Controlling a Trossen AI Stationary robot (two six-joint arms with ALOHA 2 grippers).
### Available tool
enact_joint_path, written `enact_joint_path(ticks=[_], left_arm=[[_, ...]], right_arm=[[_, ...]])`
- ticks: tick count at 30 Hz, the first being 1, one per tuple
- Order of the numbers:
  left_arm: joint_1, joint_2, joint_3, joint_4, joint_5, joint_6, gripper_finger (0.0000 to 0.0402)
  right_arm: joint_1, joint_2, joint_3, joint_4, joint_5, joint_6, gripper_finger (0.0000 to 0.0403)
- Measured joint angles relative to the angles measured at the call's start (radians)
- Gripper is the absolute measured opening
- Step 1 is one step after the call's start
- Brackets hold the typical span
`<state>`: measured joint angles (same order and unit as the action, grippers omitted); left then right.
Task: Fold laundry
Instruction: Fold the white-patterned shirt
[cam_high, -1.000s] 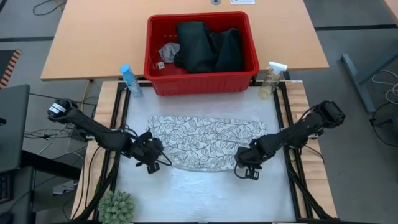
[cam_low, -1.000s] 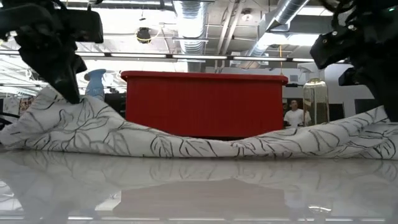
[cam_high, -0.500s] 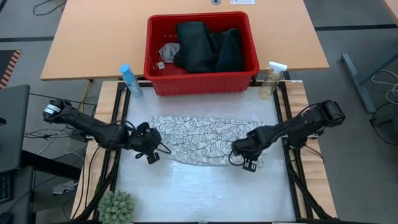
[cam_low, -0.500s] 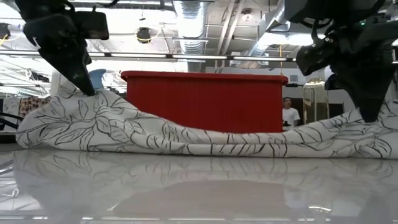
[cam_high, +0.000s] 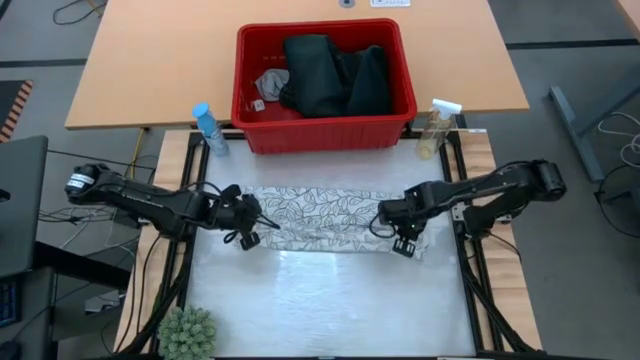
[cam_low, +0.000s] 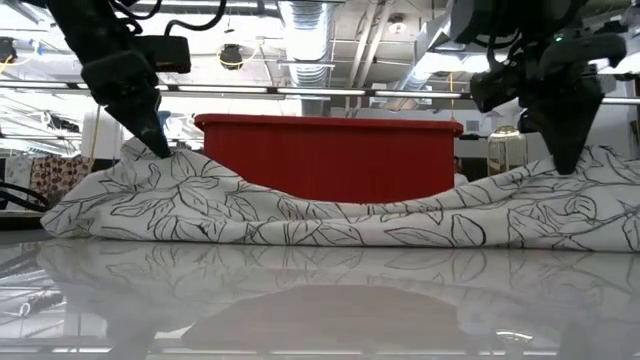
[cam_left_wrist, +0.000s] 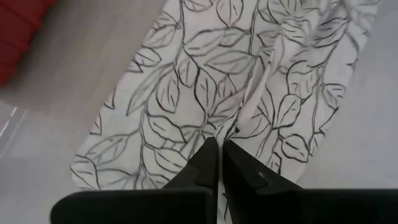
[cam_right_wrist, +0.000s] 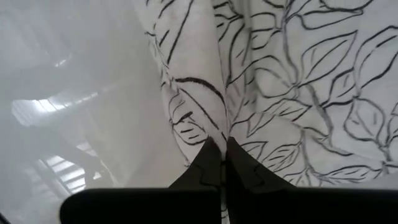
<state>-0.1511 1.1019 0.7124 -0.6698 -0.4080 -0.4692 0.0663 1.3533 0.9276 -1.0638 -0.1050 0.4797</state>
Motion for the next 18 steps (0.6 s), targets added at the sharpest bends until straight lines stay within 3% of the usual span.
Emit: enact_joint_path(ticks=[18], left_arm=[[0.149,-0.010,0.000,0.011,0.011,0.131,0.0000]], right_arm=[[-0.195,0.019,0.000,-0.070,-0.003,-0.193,0.0024]])
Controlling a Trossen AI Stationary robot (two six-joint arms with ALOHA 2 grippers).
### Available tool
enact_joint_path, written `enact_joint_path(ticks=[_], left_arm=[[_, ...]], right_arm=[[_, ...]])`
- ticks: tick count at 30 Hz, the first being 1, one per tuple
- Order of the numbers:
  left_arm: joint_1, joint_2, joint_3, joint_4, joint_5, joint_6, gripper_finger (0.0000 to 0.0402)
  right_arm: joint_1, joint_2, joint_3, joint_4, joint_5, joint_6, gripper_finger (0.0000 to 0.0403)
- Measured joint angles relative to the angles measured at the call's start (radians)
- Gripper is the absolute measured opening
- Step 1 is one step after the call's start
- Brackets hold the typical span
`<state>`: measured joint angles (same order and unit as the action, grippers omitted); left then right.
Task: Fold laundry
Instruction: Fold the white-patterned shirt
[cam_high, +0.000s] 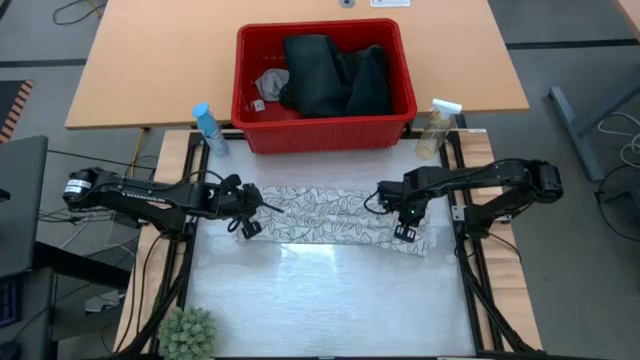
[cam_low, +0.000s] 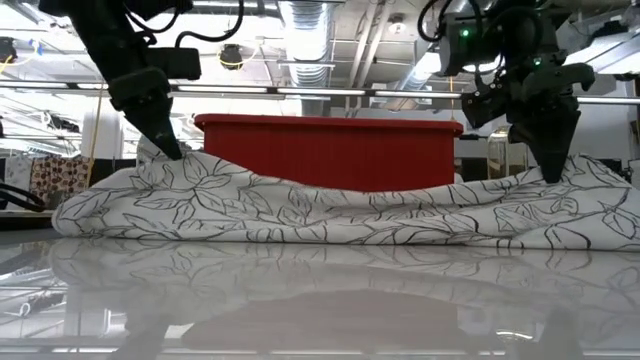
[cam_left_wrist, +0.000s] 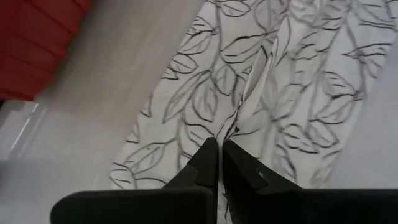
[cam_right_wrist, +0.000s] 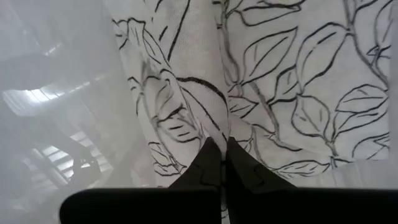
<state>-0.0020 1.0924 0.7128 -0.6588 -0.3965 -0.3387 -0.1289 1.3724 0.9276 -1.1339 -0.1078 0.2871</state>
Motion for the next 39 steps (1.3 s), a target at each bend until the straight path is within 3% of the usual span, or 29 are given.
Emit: enact_joint_path(ticks=[12,16,24,33,39], left_arm=[[0.142,0.000,0.000,0.099,0.052,0.110,0.0000],[0.178,0.006,0.000,0.119,0.097,0.123,0.0000],[0.196,0.009,-0.058,0.182,0.073,0.103,0.0001],[0.205,0.015,-0.109,0.207,0.096,0.109,0.0056],[0.206,0.015,-0.104,0.223,0.027,0.155,0.0098]], right_arm=[[-0.093,0.000,0.000,0.004,0.000,-0.115,0.0030],[-0.110,0.000,0.000,0.011,-0.001,-0.141,0.0046],[-0.152,0.000,-0.012,0.022,-0.031,-0.183,0.0084],[-0.200,0.008,-0.105,0.038,-0.027,-0.216,0.0153],[-0.208,0.008,-0.105,0.125,-0.027,-0.234,0.0178]])
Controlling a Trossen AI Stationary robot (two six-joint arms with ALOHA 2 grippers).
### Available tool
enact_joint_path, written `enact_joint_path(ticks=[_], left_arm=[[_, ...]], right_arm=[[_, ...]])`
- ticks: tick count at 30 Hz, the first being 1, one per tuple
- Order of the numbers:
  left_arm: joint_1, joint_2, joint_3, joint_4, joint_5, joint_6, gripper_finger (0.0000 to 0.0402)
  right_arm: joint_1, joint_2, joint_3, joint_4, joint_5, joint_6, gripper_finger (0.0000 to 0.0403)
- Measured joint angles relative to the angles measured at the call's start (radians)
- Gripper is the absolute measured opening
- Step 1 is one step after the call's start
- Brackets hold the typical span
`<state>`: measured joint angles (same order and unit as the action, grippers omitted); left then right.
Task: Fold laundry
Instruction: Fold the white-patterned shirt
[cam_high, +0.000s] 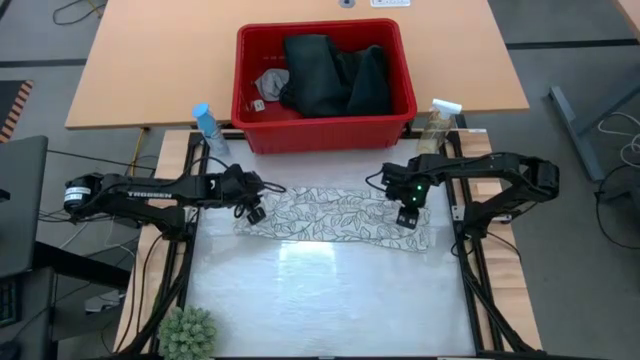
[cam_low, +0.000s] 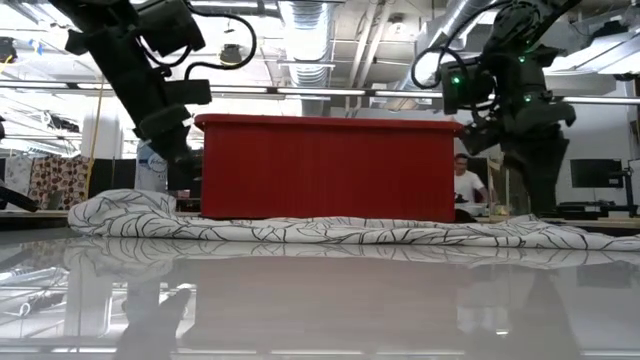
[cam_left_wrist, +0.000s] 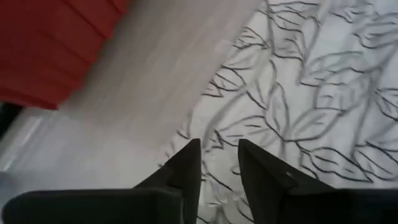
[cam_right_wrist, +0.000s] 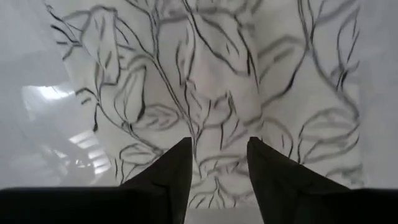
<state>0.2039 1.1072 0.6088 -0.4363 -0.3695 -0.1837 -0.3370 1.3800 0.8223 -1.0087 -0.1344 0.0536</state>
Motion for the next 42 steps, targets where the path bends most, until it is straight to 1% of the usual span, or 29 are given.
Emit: enact_joint_path(ticks=[2,3,4,7,8,10,12,13,15,21,26,31,34,39,42], left_arm=[[0.000,0.000,0.019,-0.002,-0.019,-0.025,0.0108],[0.000,0.000,0.032,0.006,-0.006,-0.057,0.0112],[0.001,-0.002,0.043,0.030,0.033,-0.086,0.0114],[-0.015,-0.010,0.053,0.147,0.197,-0.126,0.0114],[-0.034,-0.010,0.053,0.179,0.220,-0.132,0.0111],[-0.084,0.006,0.054,0.197,0.204,-0.125,0.0102],[-0.134,0.037,0.054,0.192,0.142,-0.114,0.0092],[-0.155,0.053,0.053,0.187,0.110,-0.113,0.0088],[-0.185,0.088,0.053,0.206,0.070,-0.119,0.0081],[-0.220,0.203,0.053,0.223,0.084,-0.166,0.0076],[-0.228,0.264,0.053,0.228,0.095,-0.189,0.0076],[-0.228,0.284,0.053,0.222,0.111,-0.192,0.0075],[-0.228,0.284,0.053,0.226,0.111,-0.192,0.0075],[-0.228,0.284,0.053,0.224,0.103,-0.192,0.0075],[-0.228,0.284,0.053,0.223,0.103,-0.192,0.0075]], right_arm=[[0.007,0.000,0.000,0.042,-0.003,-0.028,0.0180],[0.014,0.000,0.000,0.068,-0.004,-0.039,0.0180],[0.023,0.000,0.000,0.094,-0.006,-0.055,0.0179],[0.061,0.000,0.000,0.163,-0.007,-0.112,0.0176],[0.075,0.000,0.000,0.187,0.015,-0.133,0.0175],[0.106,0.000,0.000,0.232,0.083,-0.162,0.0171],[0.130,0.000,0.000,0.274,0.156,-0.185,0.0169],[0.140,0.000,0.000,0.287,0.179,-0.194,0.0168],[0.151,0.000,0.000,0.306,0.192,-0.218,0.0167],[0.154,0.000,0.000,0.329,0.209,-0.220,0.0167],[0.168,0.000,-0.003,0.351,0.215,-0.214,0.0167],[0.209,0.000,-0.045,0.419,0.223,-0.212,0.0167],[0.240,0.000,-0.050,0.425,0.286,-0.204,0.0166],[0.257,0.004,-0.065,0.456,0.301,-0.203,0.0166],[0.265,0.019,-0.065,0.459,0.328,-0.201,0.0166]])
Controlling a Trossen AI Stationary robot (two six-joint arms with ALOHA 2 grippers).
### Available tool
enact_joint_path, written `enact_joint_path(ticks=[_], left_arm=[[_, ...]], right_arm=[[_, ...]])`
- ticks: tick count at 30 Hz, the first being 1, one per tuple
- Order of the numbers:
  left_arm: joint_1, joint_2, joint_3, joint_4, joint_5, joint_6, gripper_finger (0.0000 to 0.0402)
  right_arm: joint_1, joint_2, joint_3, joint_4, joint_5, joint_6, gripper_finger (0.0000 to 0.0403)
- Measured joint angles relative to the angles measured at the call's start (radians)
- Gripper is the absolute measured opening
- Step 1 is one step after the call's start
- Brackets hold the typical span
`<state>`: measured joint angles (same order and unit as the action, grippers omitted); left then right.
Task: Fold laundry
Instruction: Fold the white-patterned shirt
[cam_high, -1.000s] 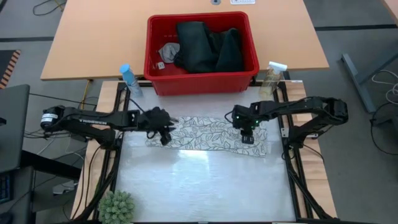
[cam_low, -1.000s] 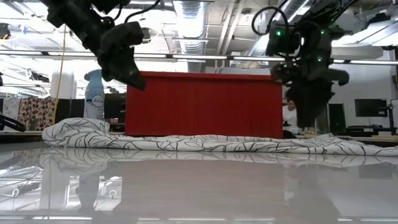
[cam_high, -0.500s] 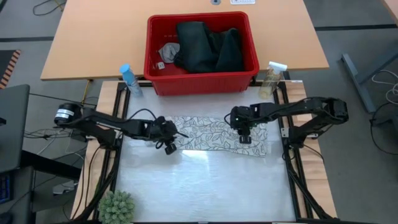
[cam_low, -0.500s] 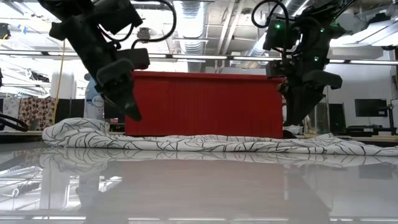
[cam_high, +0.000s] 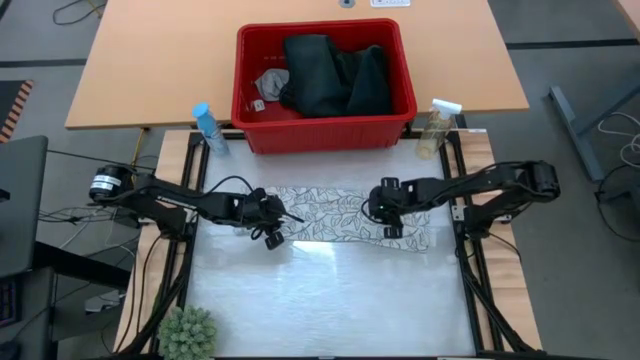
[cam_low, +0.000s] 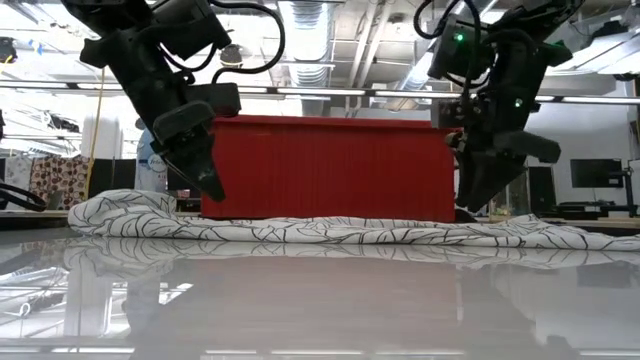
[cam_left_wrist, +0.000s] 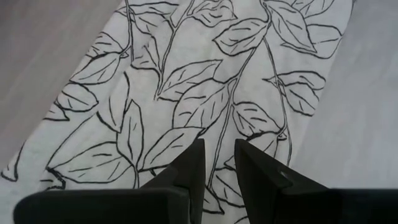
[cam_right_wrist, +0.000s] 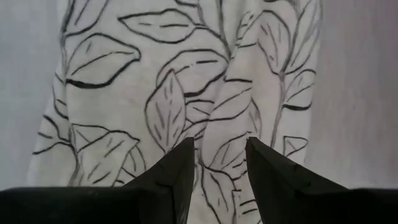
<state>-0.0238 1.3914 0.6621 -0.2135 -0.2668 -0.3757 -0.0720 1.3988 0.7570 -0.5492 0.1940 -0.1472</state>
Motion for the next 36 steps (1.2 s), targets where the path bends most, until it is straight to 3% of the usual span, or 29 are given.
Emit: enact_joint_path(ticks=[11,24,29,36], left_arm=[[0.000,0.000,0.000,-0.011,0.001,0.007,0.0075],[0.000,0.000,0.000,-0.028,-0.003,0.016,0.0075],[0.000,-0.001,-0.001,-0.043,-0.004,0.015,0.0075],[0.000,-0.001,-0.001,-0.044,-0.006,0.015,0.0075]], right_arm=[[0.000,0.141,0.003,0.017,0.041,-0.007,0.0166],[-0.054,0.097,0.033,-0.039,0.093,-0.051,0.0166],[-0.089,0.078,0.033,-0.017,-0.011,-0.050,0.0166],[-0.043,0.070,0.033,-0.018,0.029,-0.037,0.0166]])
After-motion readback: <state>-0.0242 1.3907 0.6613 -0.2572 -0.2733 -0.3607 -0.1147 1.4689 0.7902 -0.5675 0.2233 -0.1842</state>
